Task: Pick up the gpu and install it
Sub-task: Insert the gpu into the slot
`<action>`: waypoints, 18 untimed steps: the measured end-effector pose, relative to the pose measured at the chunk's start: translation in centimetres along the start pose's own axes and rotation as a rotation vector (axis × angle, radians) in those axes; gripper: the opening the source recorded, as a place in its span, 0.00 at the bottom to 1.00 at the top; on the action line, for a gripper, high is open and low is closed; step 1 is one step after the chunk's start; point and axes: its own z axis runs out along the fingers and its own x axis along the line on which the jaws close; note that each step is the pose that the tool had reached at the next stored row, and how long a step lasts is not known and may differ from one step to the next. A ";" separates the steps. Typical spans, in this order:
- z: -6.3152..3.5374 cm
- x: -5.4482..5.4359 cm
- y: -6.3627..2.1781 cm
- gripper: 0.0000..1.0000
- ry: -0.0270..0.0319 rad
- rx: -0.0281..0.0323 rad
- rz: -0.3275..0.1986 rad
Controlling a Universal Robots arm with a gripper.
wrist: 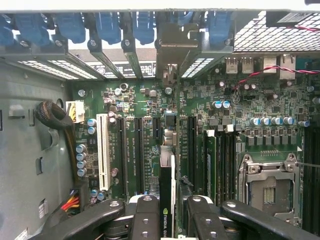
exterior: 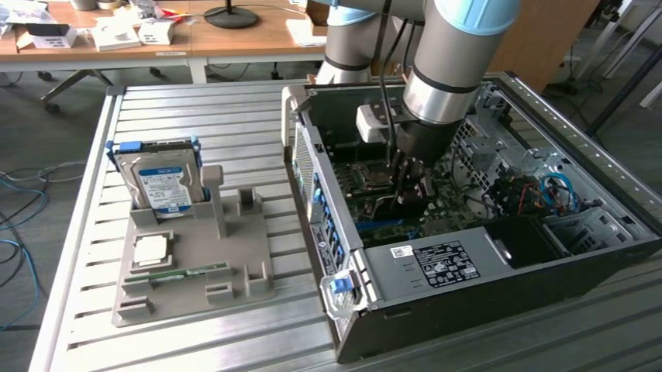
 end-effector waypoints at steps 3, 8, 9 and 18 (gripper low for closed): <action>0.00 0.0 0.00 0.26 0.0000 0.0000 0.000; 0.01 0.0 -0.17 0.26 -0.0003 0.0002 0.001; 0.01 0.0 -0.17 0.26 -0.0002 0.0001 0.001; 0.01 0.0 -0.24 0.26 0.0080 -0.0022 0.001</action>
